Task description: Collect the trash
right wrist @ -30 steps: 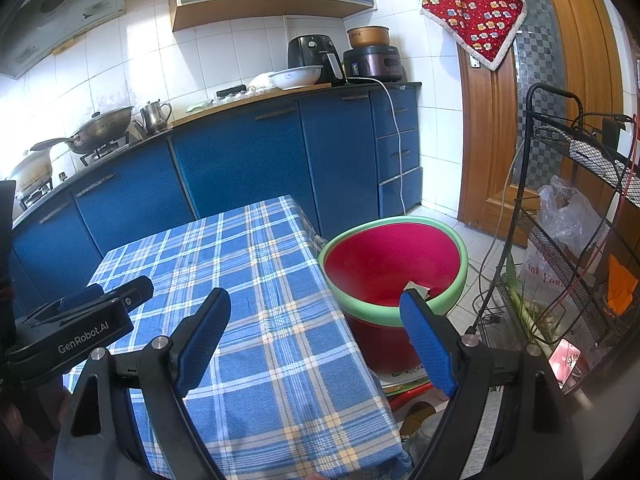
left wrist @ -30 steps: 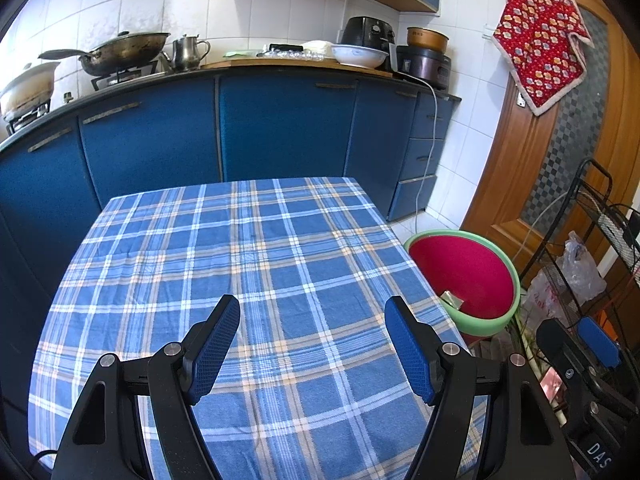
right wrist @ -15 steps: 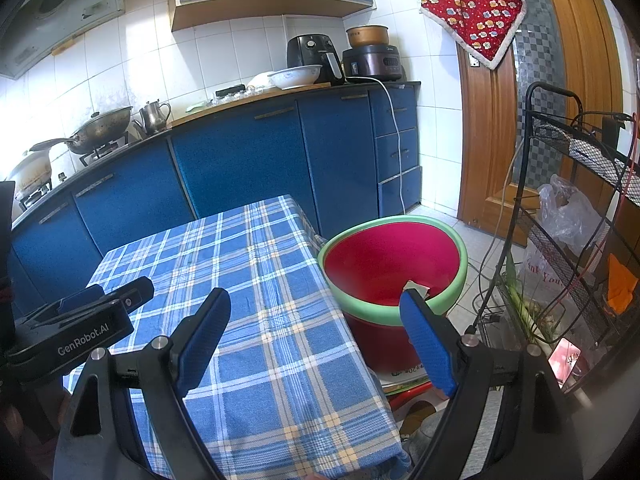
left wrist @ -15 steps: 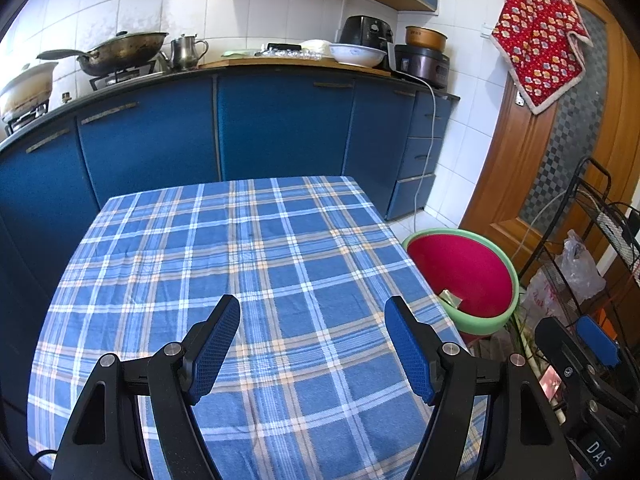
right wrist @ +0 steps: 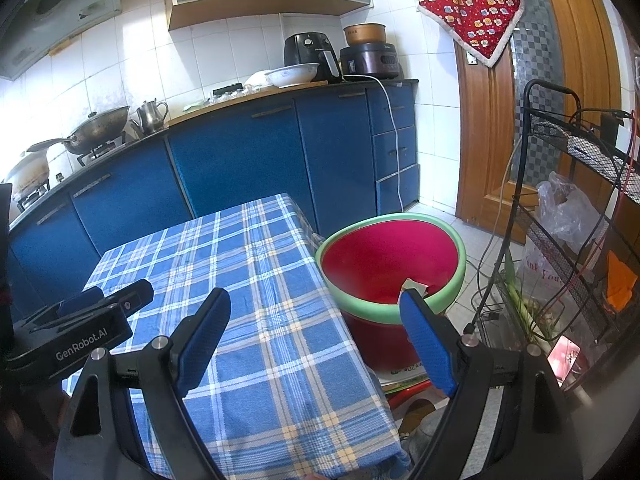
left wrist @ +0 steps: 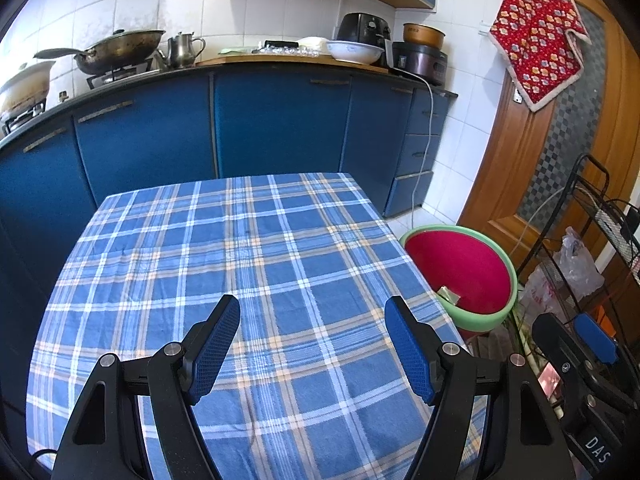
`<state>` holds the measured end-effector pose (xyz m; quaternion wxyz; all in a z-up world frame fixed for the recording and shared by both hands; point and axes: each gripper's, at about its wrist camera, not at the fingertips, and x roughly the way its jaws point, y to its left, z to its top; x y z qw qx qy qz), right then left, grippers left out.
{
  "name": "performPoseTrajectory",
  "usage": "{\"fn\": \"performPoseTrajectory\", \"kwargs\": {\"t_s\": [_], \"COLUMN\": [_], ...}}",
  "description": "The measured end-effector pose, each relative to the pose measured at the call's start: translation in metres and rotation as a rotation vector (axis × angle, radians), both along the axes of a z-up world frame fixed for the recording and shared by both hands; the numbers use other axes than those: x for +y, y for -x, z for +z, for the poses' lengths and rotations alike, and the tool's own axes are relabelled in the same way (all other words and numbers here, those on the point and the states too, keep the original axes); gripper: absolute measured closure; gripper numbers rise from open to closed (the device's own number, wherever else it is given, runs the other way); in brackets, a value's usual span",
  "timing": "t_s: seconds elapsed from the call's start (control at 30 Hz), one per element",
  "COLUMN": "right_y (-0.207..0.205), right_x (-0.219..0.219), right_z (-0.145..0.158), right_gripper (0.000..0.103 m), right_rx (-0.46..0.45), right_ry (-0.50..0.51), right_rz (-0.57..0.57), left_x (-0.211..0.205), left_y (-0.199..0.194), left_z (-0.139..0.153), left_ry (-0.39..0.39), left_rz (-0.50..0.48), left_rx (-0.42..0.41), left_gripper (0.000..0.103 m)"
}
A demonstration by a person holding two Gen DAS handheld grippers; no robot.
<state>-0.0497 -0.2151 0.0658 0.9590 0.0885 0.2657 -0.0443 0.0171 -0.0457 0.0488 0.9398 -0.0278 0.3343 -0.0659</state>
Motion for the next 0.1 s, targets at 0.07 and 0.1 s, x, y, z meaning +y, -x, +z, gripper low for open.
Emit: {"fn": "performPoseTrajectory", "kwargs": {"t_s": [0.07,0.1], "right_y": [-0.0005,-0.0004], "right_x": [0.0003,0.0002], "right_z": [-0.0012,-0.0019], "right_gripper": [0.017,0.017], "right_rx": [0.002,0.004], "right_ry": [-0.001,-0.001], "right_rz": [-0.001,-0.001], "left_x": [0.0015,0.0023], "left_y": [-0.0007,-0.0015], "left_z": [-0.0011,-0.0018], "left_ry": [0.003,0.003], "left_rz": [-0.001,-0.001], "left_rx": [0.004,0.006], "left_gripper": [0.027,0.027]}}
